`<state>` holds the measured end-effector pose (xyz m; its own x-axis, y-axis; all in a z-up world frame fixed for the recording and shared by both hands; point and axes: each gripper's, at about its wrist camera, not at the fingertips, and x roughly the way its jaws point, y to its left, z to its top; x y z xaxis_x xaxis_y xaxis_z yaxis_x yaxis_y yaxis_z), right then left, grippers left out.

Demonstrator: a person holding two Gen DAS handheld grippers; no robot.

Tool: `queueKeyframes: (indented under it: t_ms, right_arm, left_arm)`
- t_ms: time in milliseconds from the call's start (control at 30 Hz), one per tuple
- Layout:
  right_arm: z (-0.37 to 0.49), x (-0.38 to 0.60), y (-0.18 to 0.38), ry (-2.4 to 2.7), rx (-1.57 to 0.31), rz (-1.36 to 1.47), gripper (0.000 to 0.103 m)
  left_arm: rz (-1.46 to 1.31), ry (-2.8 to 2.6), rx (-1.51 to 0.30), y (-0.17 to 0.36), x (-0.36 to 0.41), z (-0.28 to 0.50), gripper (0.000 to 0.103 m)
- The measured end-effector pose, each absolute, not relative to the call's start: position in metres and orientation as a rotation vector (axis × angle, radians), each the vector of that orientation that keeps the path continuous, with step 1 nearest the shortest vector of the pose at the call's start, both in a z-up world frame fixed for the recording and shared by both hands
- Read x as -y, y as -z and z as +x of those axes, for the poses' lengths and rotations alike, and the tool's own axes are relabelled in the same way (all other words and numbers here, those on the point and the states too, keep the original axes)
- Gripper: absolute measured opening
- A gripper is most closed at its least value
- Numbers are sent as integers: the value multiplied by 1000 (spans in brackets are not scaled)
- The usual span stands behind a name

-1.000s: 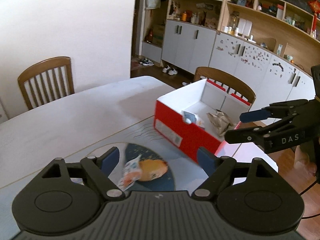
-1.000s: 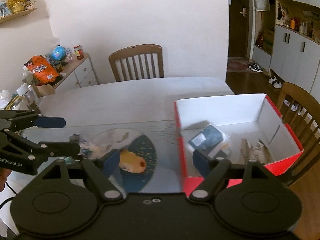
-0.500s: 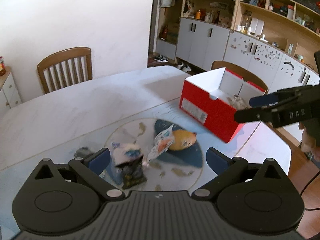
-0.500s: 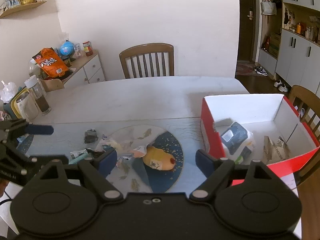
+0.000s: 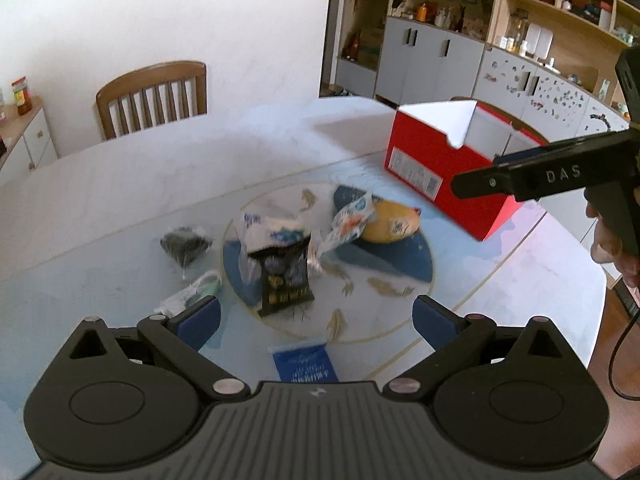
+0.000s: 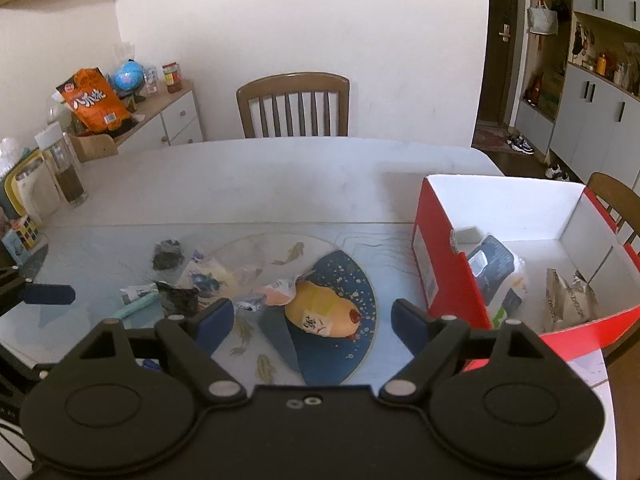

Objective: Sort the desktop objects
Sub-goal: 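Withdraw both tools from the shoebox back over the placemat, then grasp the blue cracker packet with the left tool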

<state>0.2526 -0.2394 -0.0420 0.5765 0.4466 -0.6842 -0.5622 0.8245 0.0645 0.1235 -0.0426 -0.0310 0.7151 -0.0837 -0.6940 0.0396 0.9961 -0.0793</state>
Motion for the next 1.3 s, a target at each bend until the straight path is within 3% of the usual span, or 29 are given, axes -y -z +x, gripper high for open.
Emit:
queueKeyframes:
  t_ms: [567, 1300]
  right_arm:
    - [275, 223, 92, -610, -785, -222, 87]
    - [307, 197, 134, -631, -813, -258, 87]
  left_arm:
    - [-108, -8, -882, 90, 42, 126, 103]
    - [-87, -45, -833, 106, 61, 121, 99]
